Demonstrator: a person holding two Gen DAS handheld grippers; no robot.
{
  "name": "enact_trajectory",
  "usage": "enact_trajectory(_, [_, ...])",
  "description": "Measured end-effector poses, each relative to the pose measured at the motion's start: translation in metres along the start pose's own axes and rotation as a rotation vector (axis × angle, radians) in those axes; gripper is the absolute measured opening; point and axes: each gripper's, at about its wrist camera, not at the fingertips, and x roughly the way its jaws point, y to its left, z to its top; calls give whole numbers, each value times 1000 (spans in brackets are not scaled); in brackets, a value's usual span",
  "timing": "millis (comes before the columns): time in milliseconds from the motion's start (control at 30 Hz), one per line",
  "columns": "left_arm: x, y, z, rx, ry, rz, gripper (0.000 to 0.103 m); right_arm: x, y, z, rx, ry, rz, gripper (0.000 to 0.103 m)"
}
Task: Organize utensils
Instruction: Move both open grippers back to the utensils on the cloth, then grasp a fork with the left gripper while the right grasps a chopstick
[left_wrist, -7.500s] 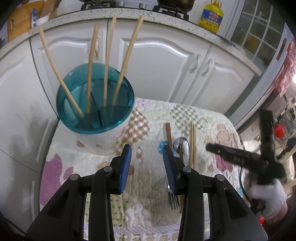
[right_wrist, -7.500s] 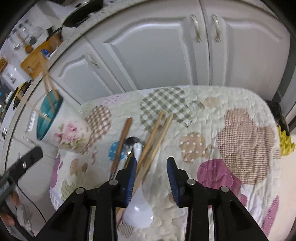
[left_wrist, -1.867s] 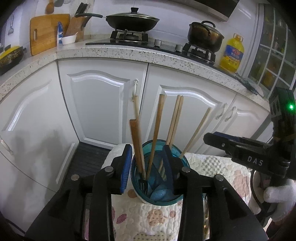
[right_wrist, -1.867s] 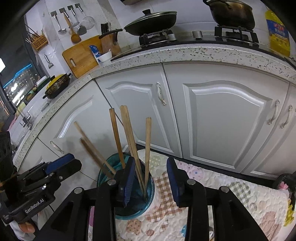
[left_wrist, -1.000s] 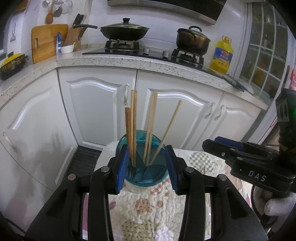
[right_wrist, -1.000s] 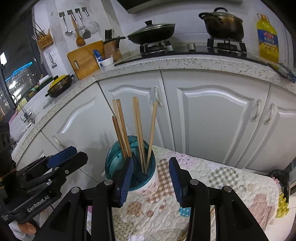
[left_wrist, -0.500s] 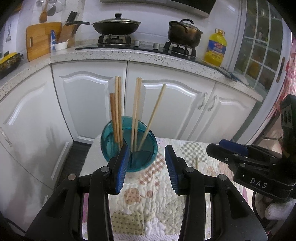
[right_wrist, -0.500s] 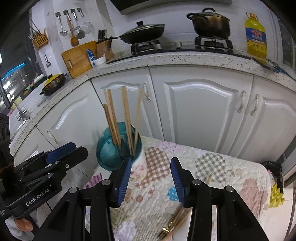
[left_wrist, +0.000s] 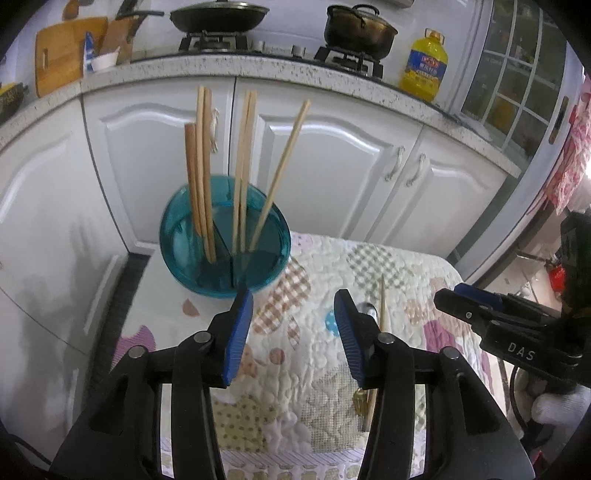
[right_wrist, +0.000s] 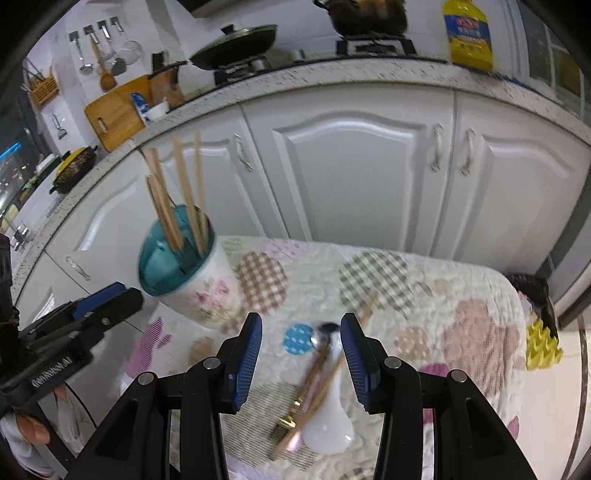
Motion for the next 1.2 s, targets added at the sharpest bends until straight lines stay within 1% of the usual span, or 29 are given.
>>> enact_trajectory(167, [16,-1,-9,-1,57,-18,46,19,-25,-16,54,57,-12,42])
enact_trajectory(300, [25,-4,-17,7,91,-19,46,45,-44,-28,101,113,11,42])
enact_trajectory(400, [34,-5,-22,14,118,-27,46,70,-54,-33,120,163,12,37])
enact_trajectory(600, [51,-11,-27,29,173,-60,46,113,-79,-27,238,223,54,35])
enact_trajectory(667, [59,-15,-28,33,192,-76,46,122,-83,-23,252,230,67,35])
enact_trajectory(733, [68,-21,-29,50,212,-88,46,132,-86,-19,259,239,76,22])
enact_trajectory(767, [71,-24,-29,58,219,-92,46,133,-88,-18,262,238,80,18])
enact_trajectory(800, [76,-28,-30,67,230,-97,46,134,-90,-18,264,236,84,11])
enact_trajectory(833, [80,-31,-31,72,238,-105,46,132,-92,-18,261,235,91,10])
enact_trajectory(900, [92,-39,-32,83,259,-129,46,125,-96,-21,249,229,97,10])
enact_trajectory(1000, [111,-50,-34,103,292,-144,46,111,-104,-27,225,236,106,10])
enact_trajectory(1067, [125,-57,-35,112,315,-159,46,102,-106,-32,183,247,94,10])
enact_trajectory(1200, [148,-67,-33,127,342,-155,46,87,-113,-41,157,260,85,10])
